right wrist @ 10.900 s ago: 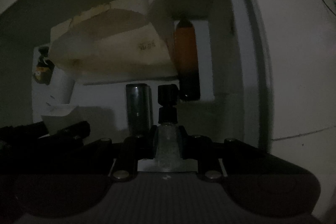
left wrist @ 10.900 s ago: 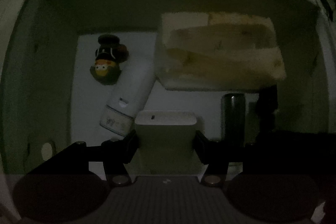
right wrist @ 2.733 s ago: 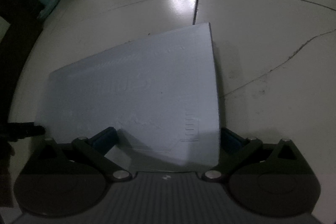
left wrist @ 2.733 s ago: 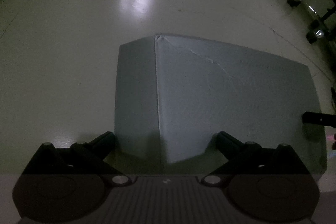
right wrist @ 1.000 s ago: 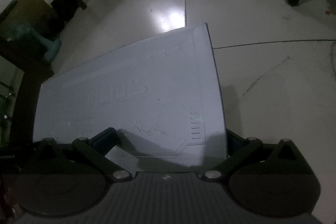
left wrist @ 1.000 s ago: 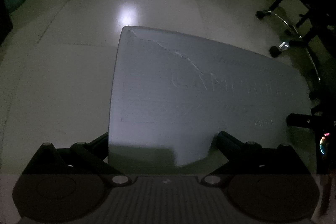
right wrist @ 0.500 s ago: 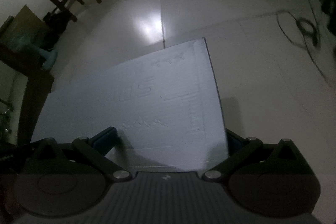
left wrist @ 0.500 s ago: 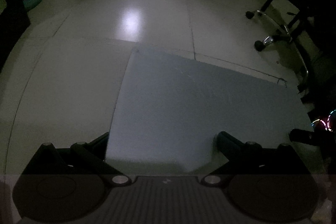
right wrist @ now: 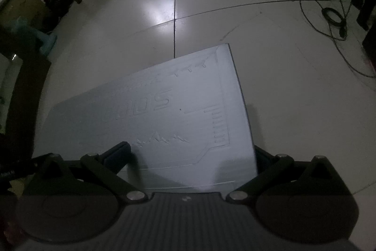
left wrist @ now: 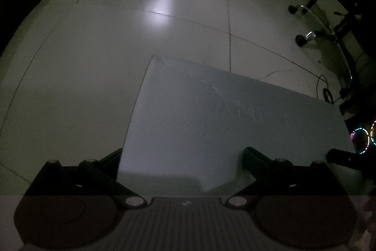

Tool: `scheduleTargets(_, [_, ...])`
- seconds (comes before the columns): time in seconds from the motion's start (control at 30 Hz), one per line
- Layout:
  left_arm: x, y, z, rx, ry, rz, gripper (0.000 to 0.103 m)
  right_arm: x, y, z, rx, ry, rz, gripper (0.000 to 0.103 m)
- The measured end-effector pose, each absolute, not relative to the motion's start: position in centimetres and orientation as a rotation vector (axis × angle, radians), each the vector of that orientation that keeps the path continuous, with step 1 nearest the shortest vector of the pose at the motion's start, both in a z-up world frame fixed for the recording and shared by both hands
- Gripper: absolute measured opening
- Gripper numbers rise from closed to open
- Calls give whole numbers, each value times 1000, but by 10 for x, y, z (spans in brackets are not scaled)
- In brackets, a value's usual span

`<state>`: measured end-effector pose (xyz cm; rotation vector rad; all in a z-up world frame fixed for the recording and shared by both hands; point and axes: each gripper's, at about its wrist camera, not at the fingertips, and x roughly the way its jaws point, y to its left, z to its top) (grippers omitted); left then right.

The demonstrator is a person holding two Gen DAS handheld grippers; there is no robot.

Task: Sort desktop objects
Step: 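Carry the held lid with both grippers over the open box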

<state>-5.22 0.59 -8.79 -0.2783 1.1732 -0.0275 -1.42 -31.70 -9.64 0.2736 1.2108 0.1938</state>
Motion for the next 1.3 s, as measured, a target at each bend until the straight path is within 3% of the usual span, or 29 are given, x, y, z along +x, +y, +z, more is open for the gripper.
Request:
scheduleTargets(0.47, [-79, 11, -126, -200, 1149, -37, 103, -52, -310, -140, 336, 1232, 162, 103])
scheduleTargets(0.97, [-124, 0, -142, -102, 1124, -9, 103, -123, -318, -160, 437, 1107, -27, 103])
scheduleTargets(1.3, [-127, -11, -167, -73, 1158, 5, 102, -131, -300, -171, 333, 1039, -43, 103])
